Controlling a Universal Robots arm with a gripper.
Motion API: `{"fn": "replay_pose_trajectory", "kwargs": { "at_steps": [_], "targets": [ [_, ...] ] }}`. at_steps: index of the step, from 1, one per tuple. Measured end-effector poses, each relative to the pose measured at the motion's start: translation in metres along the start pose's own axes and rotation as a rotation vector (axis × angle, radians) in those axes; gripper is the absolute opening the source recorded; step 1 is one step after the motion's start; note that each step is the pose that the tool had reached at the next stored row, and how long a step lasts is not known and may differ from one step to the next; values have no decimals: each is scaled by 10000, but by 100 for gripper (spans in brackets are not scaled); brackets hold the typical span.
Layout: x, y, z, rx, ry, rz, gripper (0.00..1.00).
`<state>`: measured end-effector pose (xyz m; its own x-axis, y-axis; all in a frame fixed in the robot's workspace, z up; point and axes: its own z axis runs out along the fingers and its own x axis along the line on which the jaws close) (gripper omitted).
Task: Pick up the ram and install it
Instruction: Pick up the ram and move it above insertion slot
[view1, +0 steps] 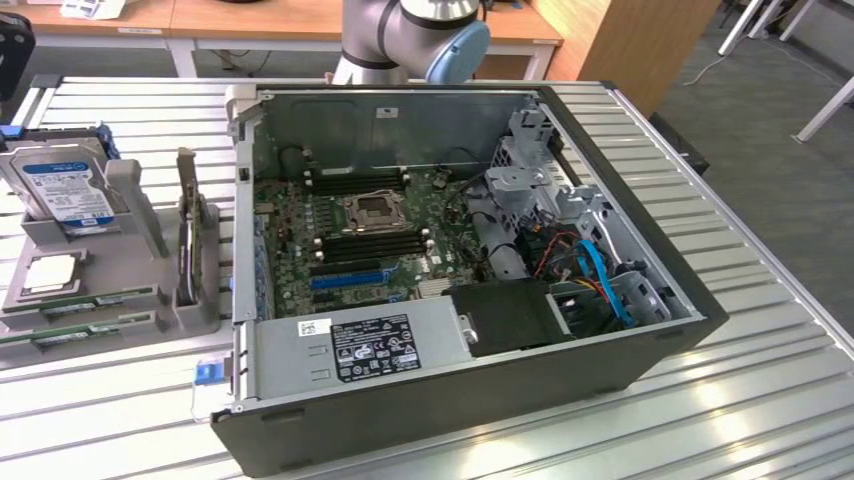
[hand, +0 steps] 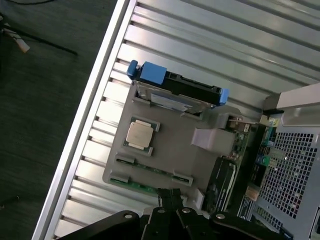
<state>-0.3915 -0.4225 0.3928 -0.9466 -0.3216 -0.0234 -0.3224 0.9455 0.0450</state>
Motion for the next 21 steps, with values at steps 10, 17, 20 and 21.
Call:
{"fn": "replay_pose_trajectory", "kwargs": {
  "at_steps": [10, 17, 20, 21],
  "targets": [
    [0, 0, 0, -36, 69, -1532, 10],
    [0, 0, 0, -63, 121, -2681, 10],
    [0, 0, 0, -74, 144, -3171, 10],
    [0, 0, 0, -78, 150, -3335, 10]
  ]
}}
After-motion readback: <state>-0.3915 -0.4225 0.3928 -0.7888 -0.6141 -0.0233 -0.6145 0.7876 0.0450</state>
